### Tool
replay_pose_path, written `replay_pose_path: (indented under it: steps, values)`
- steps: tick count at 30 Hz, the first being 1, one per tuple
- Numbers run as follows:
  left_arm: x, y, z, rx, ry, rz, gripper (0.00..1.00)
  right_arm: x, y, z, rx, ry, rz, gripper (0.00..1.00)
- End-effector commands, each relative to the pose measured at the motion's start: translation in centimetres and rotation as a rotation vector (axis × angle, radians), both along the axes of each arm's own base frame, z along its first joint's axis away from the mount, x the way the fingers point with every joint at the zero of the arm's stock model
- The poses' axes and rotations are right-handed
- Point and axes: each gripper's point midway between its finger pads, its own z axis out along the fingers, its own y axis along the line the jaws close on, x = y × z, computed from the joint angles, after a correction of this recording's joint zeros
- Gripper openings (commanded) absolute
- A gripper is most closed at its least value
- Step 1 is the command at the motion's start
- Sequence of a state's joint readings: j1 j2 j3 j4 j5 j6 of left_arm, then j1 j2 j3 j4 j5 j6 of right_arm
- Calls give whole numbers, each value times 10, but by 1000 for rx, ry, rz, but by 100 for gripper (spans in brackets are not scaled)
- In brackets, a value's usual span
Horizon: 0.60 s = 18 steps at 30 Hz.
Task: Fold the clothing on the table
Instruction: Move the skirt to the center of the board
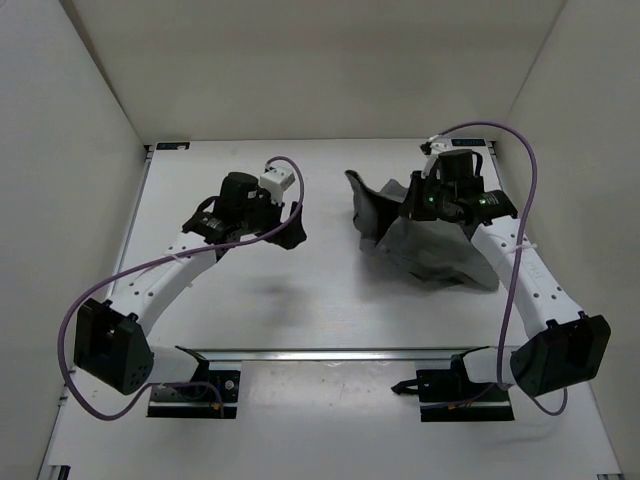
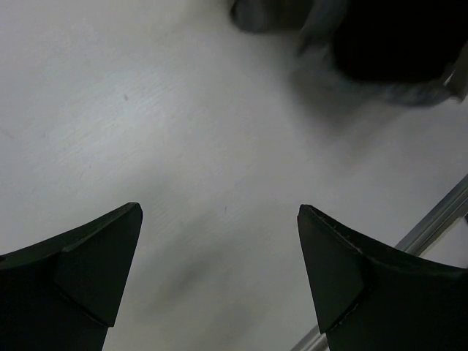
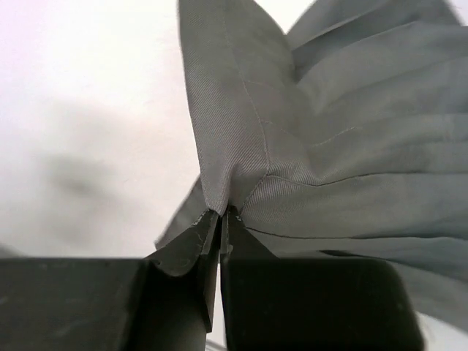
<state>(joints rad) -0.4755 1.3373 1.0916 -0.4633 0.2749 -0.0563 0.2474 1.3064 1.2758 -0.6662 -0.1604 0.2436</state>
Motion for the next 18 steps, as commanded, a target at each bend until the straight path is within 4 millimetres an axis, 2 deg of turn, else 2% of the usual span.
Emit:
replay_pose_path:
  steps: [1, 3, 4, 6, 9, 11, 13, 14, 16, 18]
  values:
    - [17, -20, 42, -194, -138, -61, 98, -16, 23, 45, 99, -76, 115, 0]
    - [26, -30, 51, -267, -192, -78, 99, -26, 25, 49, 122, -82, 148, 0]
    - [28, -31, 47, -273, -185, -72, 99, -32, 25, 45, 122, -86, 163, 0]
    - [46, -33, 36, -269, -185, -25, 99, -41, 23, 44, 149, -86, 183, 0]
    - [64, -35, 22, -275, -208, 25, 99, -59, 26, 37, 192, -53, 231, 0]
    - [71, -36, 11, -262, -212, 57, 99, -70, 37, 36, 208, -43, 280, 0]
    - [66, -47, -5, -282, -162, 2, 99, -79, 44, 32, 214, -33, 304, 0]
    - [63, -52, -5, -298, -154, -15, 99, -83, 49, 27, 218, -24, 321, 0]
    - [46, -69, -4, -352, -150, -130, 99, -89, 53, 16, 230, 11, 328, 0]
    - [24, -78, -14, -362, -134, -204, 99, -90, 50, 3, 231, 31, 309, 0]
